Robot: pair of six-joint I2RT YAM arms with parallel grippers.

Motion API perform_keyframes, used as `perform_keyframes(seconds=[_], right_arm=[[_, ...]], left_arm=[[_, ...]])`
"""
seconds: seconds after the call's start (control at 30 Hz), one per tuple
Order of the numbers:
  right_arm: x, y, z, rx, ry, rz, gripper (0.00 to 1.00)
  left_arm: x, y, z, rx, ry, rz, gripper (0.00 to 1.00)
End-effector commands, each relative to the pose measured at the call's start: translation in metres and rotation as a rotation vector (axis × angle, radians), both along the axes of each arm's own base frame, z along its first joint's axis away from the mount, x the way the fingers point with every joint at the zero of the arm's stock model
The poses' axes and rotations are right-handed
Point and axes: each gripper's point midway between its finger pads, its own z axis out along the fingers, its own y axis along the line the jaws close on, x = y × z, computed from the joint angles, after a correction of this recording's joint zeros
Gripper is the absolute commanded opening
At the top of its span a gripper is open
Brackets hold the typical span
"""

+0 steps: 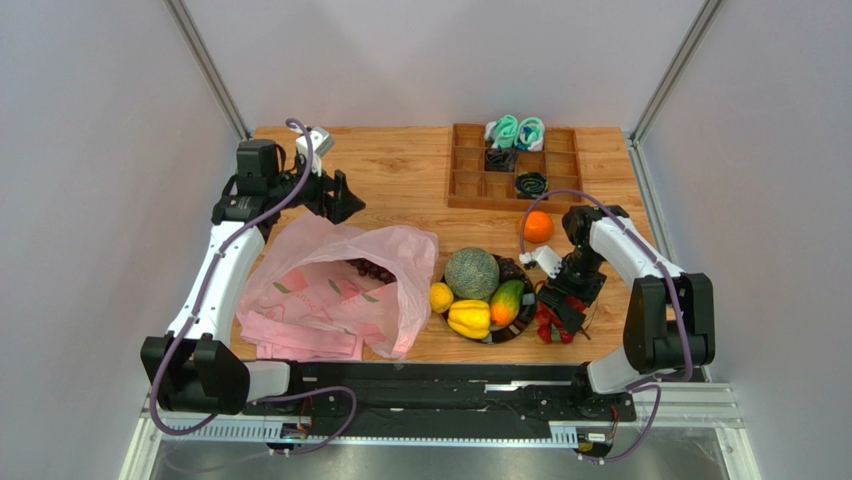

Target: Take the fake fruits out of the plastic bag

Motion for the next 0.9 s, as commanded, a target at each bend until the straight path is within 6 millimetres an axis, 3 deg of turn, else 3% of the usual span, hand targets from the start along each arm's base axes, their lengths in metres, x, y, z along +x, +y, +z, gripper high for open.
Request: perform_keyframes(seconds=[0.0,0.13,0.2,0.23,0.37,0.43,0.47,0.57,0.7,0.87], right_arm=[[-0.051,-0.012,0.013,-0.066,0.212,0.0,0.94],[-0.063,-0.022,0.0,-0.119,0.301,0.008,0.67],[-0.062,-0.023,-0.001,-0.122,0.307,0.009,0.47],[-0.062,-0.023,-0.001,-0.119,0.308,0.007,0.29],[-0.037,-0.021,0.013,-0.105,0.205,-0.024,0.04],[-0.018,-0.016,0.026,-0.074,0.113,-0.053,0.0],[0.0,-0.013,0.043,-0.055,0.02,-0.061,0.0],[0.021,0.002,0.072,0.033,-0.086,-0.074,0.0],[0.058,0.034,0.123,0.213,-0.27,-0.088,0.0],[0.091,0.061,0.148,0.306,-0.357,-0.135,0.0]], left_arm=[[-0.003,-0.003,0.016,-0.015,-0.058,-0.016,0.99],[-0.003,-0.002,0.014,-0.013,-0.058,-0.014,0.99],[-0.003,-0.002,0.014,-0.01,-0.058,-0.014,0.99],[-0.003,-0.002,0.013,-0.011,-0.056,-0.014,0.99],[-0.003,-0.002,0.015,-0.01,-0.06,-0.014,0.99],[-0.002,-0.002,0.016,-0.011,-0.063,-0.012,0.99],[-0.002,-0.002,0.017,-0.01,-0.067,-0.011,0.99],[0.0,-0.002,0.02,-0.008,-0.075,-0.009,0.99],[0.002,-0.001,0.021,-0.005,-0.082,-0.007,0.99],[0.002,-0.001,0.027,-0.007,-0.094,-0.005,0.99]])
